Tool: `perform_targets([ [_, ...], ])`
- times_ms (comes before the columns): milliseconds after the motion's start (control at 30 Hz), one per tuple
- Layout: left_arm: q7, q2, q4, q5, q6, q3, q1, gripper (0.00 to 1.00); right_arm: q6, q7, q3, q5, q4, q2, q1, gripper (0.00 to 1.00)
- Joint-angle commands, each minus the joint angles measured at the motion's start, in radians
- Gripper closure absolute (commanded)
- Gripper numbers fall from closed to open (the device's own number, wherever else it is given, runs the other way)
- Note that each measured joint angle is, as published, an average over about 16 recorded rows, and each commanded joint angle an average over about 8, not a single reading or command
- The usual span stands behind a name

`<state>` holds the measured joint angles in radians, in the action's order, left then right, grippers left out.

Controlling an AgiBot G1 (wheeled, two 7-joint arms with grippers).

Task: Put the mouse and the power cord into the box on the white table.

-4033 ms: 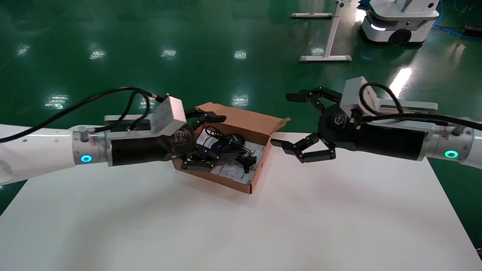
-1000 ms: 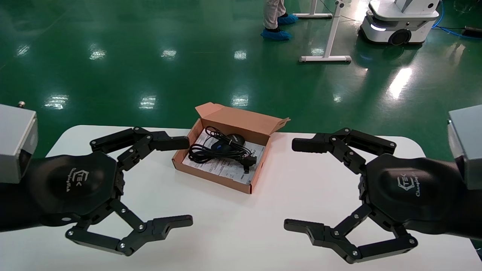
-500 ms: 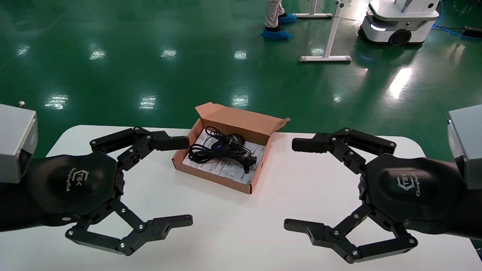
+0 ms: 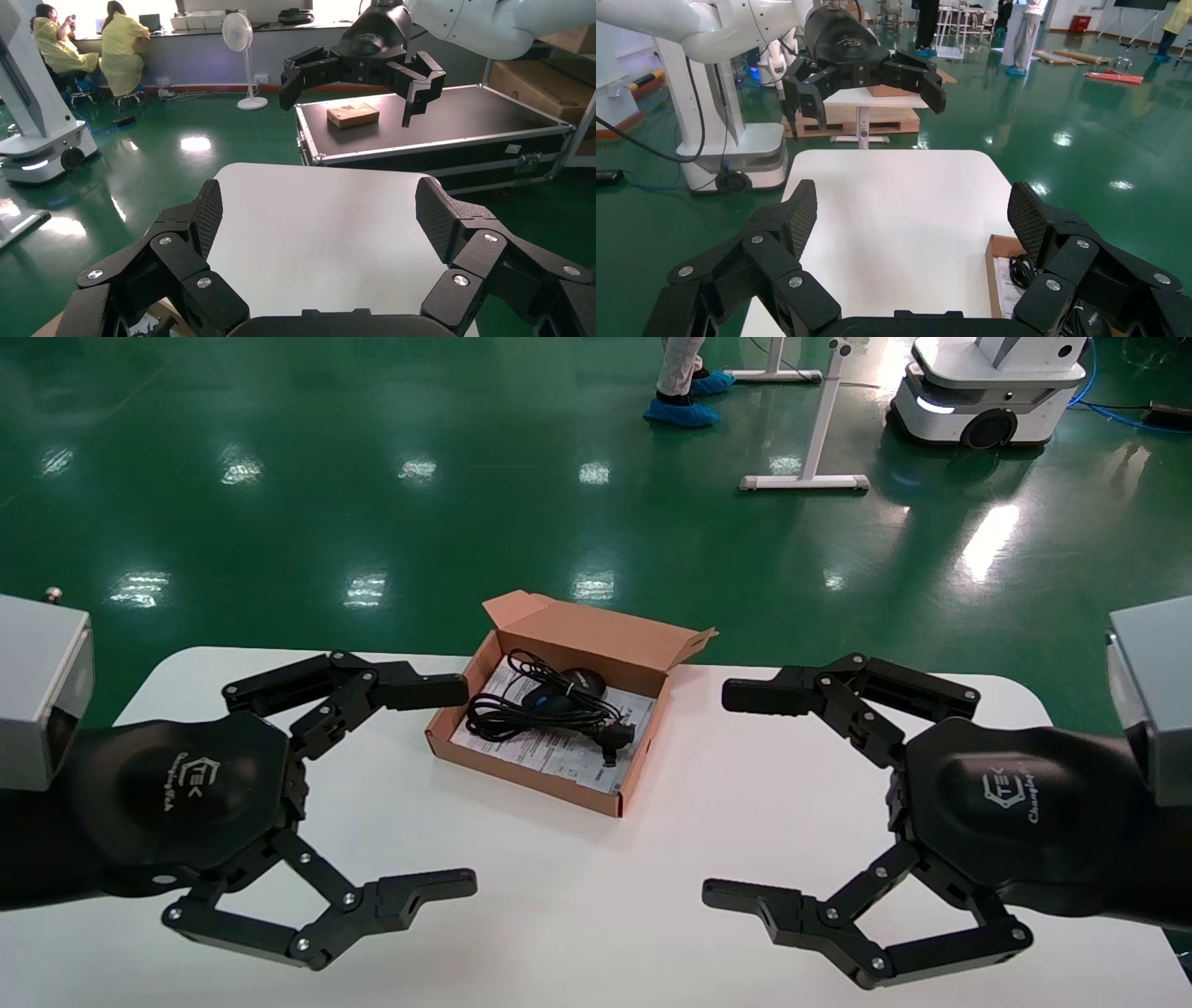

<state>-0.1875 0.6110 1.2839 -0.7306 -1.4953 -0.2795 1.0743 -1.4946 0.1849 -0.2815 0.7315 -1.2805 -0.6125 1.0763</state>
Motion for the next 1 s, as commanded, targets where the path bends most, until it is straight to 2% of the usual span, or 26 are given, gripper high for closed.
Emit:
perform_targets([
  [33,0.000,0.000,0.000,0.000,0.000,0.000,0.000,0.00,0.000,0.000,0.000,0.000,0.000,0.000,0.000,0.00],
  [1000,0.000,0.000,0.000,0.000,0.000,0.000,0.000,0.00,0.000,0.000,0.000,0.000,0.000,0.000,0.000,0.00],
])
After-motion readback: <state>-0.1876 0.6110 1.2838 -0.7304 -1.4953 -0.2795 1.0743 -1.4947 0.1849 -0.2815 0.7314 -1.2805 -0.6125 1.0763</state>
